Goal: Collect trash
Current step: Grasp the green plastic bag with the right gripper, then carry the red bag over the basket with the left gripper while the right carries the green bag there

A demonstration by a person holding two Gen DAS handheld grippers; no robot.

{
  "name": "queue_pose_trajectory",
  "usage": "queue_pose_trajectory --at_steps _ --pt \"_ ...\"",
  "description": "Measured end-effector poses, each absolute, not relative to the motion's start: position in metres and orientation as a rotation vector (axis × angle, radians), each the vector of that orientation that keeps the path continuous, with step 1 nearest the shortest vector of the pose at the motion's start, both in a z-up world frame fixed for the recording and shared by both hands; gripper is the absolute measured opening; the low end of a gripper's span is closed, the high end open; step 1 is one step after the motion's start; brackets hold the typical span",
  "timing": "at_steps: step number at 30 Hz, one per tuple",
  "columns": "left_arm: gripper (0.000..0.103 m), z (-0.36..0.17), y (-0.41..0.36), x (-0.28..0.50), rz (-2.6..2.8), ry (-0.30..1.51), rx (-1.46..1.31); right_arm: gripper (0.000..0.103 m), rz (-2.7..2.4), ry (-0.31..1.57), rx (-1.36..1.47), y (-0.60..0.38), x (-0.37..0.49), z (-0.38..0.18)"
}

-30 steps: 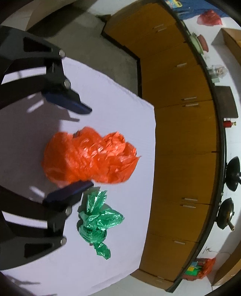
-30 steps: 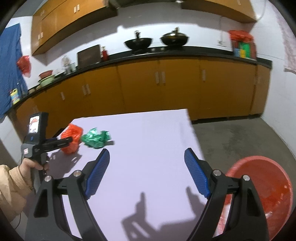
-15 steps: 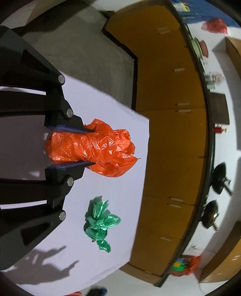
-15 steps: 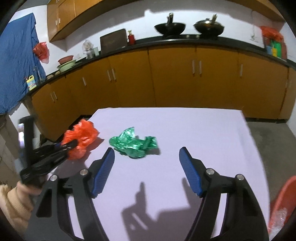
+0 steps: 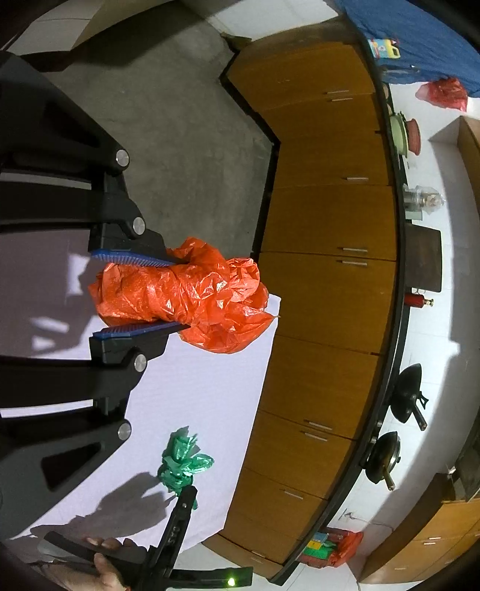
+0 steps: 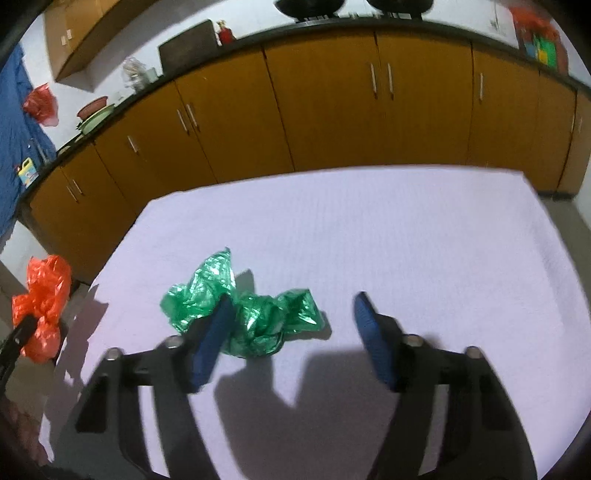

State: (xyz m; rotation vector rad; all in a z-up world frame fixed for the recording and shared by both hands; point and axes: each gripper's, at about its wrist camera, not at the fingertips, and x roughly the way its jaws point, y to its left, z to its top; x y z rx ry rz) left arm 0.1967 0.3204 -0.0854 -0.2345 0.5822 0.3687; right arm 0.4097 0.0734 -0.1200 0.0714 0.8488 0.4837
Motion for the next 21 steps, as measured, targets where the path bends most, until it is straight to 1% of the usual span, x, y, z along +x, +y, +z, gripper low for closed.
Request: queue_pose_trajectory --at_steps 1,2,4,5,13,21 --pt "0.027 -0.086 0.32 0.197 0.367 0.584 -0.237 0.048 0.501 0.856 0.095 0.072 0.411 -0.122" --pt "0.027 -0.087 0.319 0.197 0.366 0.586 -0.237 0.037 0.514 0.858 0.11 0.072 0.411 -0.122" --pt "0.027 -0.087 0.316 0.199 0.36 0.59 -0.237 0.025 0.521 0.852 0.104 0.071 0.408 -0.12" --pt "0.027 -0.087 0.314 0.199 0.357 0.59 -0.233 0.011 0.531 0.844 0.098 0.071 0.405 -0.118" --pt "0.027 -0.078 0.295 0.199 0.314 0.583 -0.209 0.01 0.503 0.754 0.093 0.034 0.378 -0.09" --pt "0.027 -0.055 0.247 0.198 0.206 0.552 -0.182 0.009 0.435 0.611 0.039 -0.032 0.324 -0.038"
